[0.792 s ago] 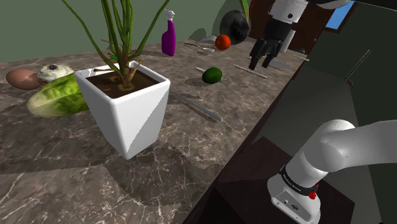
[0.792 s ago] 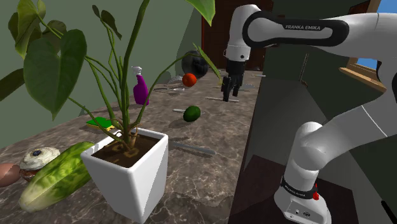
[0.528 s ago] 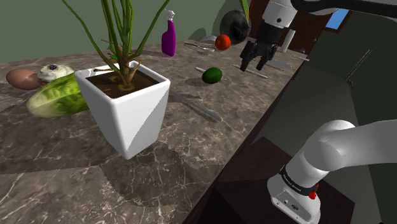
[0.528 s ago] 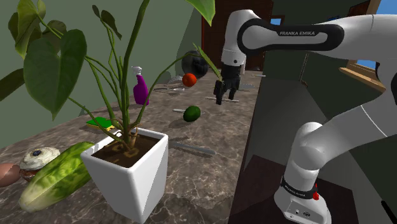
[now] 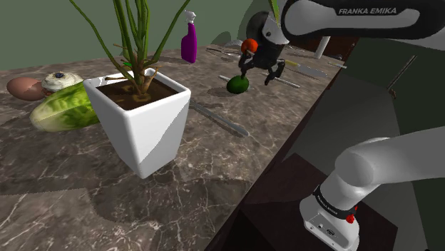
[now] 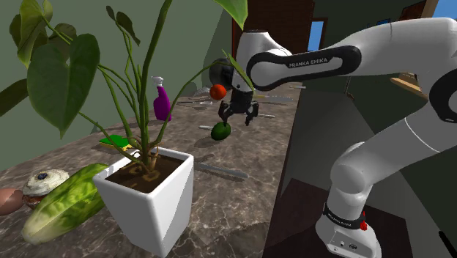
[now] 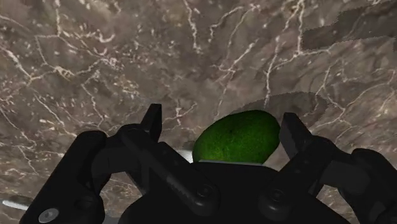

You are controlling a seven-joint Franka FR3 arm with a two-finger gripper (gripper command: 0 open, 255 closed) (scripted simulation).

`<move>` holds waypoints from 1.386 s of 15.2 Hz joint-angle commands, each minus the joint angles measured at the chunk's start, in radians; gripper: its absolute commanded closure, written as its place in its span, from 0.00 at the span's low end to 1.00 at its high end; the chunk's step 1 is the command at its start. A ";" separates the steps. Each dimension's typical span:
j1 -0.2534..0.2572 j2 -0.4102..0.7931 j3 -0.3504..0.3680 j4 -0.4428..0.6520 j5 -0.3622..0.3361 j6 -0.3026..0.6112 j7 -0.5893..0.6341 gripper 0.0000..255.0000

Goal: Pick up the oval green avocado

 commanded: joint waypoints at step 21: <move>-0.294 0.283 0.314 0.051 -0.207 0.298 0.707 1.00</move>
